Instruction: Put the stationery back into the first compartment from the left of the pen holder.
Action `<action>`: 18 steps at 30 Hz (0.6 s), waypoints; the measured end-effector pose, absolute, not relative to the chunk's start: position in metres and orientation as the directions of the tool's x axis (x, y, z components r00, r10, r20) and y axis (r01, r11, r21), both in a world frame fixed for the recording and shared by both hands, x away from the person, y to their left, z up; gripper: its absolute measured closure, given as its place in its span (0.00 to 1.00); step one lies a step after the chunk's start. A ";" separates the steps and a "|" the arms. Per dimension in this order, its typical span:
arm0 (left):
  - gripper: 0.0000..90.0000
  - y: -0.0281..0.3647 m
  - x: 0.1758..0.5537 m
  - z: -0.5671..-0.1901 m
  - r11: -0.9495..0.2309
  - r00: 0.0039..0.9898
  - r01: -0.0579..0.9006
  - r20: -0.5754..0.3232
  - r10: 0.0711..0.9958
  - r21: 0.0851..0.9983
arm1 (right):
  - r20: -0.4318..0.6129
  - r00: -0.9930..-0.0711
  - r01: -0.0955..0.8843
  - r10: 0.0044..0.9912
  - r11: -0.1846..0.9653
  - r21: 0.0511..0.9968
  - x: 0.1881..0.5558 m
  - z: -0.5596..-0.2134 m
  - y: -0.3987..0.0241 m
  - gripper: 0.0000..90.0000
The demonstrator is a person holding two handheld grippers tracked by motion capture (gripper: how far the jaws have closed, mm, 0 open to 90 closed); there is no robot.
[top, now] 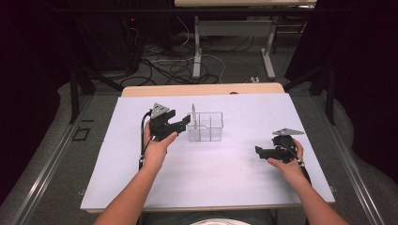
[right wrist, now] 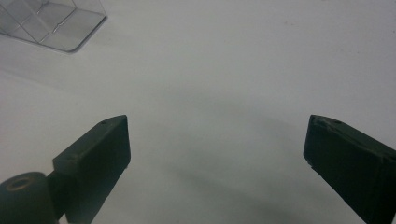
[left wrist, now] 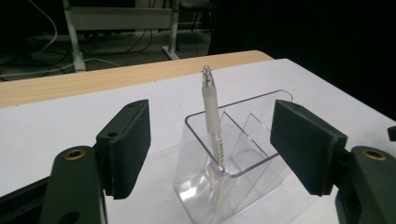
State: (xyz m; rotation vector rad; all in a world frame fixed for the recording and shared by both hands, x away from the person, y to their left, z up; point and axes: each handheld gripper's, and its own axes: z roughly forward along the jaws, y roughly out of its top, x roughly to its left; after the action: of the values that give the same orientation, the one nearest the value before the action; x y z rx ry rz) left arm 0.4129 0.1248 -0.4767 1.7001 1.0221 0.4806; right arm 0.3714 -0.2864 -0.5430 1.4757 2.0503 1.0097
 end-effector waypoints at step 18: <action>0.01 0.163 0.387 -0.494 -0.131 0.520 0.504 -0.180 0.835 0.854 | 0.072 -0.352 0.628 0.933 0.178 0.758 0.371 -0.542 -0.287 0.08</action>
State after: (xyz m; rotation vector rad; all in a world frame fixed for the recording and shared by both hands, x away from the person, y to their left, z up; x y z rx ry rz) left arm 0.3875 0.1632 -0.4941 1.7887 1.1197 0.4262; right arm 0.3708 -0.2867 -0.5423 1.4694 2.0510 1.0073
